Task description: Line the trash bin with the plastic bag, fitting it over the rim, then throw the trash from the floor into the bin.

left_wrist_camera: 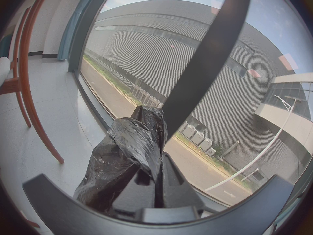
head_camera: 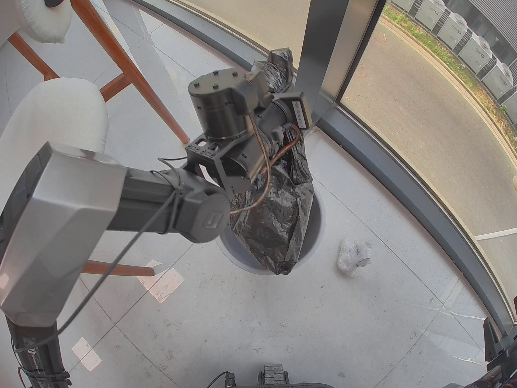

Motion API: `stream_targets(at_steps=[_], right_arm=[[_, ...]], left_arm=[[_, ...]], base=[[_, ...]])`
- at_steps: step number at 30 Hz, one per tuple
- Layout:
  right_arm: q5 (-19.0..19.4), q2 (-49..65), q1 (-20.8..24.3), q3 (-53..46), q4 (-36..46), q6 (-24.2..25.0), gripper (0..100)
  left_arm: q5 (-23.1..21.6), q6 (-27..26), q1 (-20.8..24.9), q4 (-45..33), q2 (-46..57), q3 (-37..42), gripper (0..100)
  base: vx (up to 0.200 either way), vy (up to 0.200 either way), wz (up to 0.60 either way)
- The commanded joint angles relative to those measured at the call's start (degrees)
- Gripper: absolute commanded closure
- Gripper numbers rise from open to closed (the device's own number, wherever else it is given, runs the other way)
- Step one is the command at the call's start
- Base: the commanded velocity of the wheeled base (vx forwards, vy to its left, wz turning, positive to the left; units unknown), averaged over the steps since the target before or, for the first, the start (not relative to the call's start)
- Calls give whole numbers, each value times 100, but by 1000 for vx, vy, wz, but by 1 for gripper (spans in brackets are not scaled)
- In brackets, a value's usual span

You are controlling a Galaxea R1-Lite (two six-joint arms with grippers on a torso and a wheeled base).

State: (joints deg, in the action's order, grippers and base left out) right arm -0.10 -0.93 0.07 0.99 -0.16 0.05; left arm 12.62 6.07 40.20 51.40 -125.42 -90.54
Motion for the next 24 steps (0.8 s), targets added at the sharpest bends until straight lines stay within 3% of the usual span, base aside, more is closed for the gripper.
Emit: stream_targets(at_steps=[1,10,16,19,22,24], right_arm=[[1,75,1,-99,-2,4,0],[1,84,1,-99,-2,-5,0],[1,84,1,-99,-2,-14,0],[10,84,1,-90,-2,-40,0],[10,93,-16,-90,-2,-5,0],[27,49,-7,323,-221,21,0]], left_arm=[[-102,-194,-4,143,-159,291,100],[-119,-414,-364,248,-238,757,100],[-251,-414,-329,433,-273,1073,100],[-620,-396,-241,696,-141,1355,100],[-717,-343,-188,652,175,1478,100],[-717,-256,-153,652,290,1539,100]], base=[[0,0,0],[0,0,0],[0,0,0],[0,0,0],[0,0,0],[0,0,0]])
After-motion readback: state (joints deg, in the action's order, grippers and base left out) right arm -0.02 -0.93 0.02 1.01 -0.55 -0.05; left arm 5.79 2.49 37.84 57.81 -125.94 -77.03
